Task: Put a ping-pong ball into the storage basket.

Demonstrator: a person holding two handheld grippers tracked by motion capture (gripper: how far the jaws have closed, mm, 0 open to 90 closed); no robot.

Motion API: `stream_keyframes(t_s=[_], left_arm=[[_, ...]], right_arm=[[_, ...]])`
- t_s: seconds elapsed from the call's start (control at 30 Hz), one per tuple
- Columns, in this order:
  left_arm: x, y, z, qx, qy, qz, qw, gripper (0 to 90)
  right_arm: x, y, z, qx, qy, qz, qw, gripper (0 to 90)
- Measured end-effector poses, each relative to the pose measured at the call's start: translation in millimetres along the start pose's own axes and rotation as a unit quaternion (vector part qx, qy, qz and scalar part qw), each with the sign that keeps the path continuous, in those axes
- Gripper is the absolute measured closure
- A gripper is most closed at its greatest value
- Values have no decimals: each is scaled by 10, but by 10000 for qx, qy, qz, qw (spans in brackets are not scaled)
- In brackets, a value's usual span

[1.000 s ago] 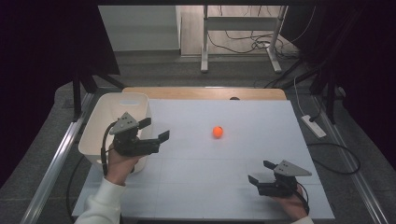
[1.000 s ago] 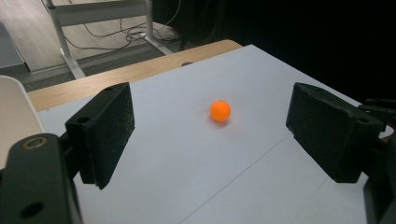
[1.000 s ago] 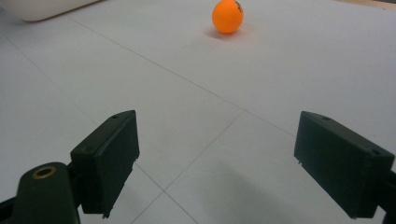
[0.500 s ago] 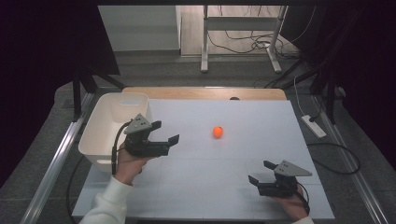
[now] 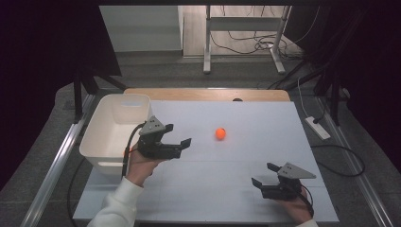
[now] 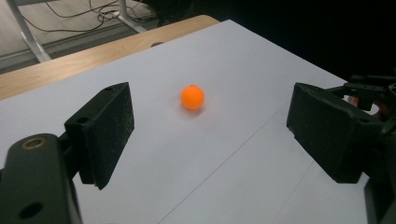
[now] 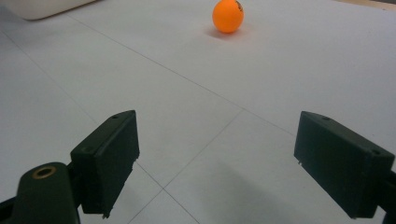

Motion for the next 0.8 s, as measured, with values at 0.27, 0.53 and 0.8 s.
stream_keyframes(t_s=[0.27, 0.53, 0.8], left_arm=[[-58, 21, 92, 69, -58, 40, 10000, 160], [-107, 33, 196, 202, -107, 119, 9997, 160], [-179, 14, 277, 233, -195, 150, 9994, 161]], right_arm=[[4, 0, 5, 15, 0, -23, 10000, 138], [5, 2, 4, 41, -7, -50, 10000, 138], [6, 1, 4, 49, -7, -66, 10000, 138]])
Point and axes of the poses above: each handheld gripper's, and its own axes: z roughly forward along the jaws, y roughly out of its top, x roughly to its left, the point moved 1 cm from there along z, roughly forward along the jaws, and after that the axes turned 1 degree about y, right-handed, at the moved point
